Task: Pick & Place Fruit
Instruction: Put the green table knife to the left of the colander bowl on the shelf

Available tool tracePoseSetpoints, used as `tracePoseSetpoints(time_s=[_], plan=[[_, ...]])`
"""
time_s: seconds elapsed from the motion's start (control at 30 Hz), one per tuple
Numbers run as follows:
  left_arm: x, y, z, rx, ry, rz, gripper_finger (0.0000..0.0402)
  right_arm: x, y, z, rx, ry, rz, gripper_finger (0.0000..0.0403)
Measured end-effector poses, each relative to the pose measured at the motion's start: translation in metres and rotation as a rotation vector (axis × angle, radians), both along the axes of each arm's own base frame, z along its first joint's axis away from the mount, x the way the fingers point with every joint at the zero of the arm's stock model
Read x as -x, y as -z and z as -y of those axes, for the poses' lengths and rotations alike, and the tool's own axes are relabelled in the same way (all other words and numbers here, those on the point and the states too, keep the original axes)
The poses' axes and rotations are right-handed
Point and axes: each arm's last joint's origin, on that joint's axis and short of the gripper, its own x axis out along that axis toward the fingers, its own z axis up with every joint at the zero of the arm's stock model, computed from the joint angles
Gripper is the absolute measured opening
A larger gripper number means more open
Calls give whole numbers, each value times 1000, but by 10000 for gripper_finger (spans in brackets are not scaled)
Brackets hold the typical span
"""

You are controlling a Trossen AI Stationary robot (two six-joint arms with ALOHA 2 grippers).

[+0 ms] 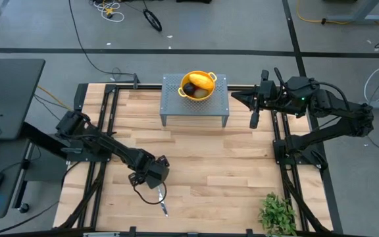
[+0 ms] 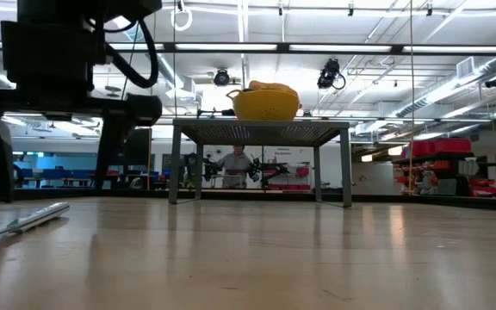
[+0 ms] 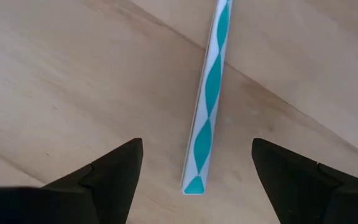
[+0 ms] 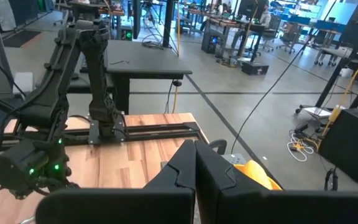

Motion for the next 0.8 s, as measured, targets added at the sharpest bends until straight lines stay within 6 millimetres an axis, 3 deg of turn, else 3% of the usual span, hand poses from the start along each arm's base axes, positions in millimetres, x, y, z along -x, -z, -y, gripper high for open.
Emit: tracePoseSetpoints(time_s=[0.8], plan=[[-1,0,1,11,41,6,309,0,0,0,0,-1,0,0]])
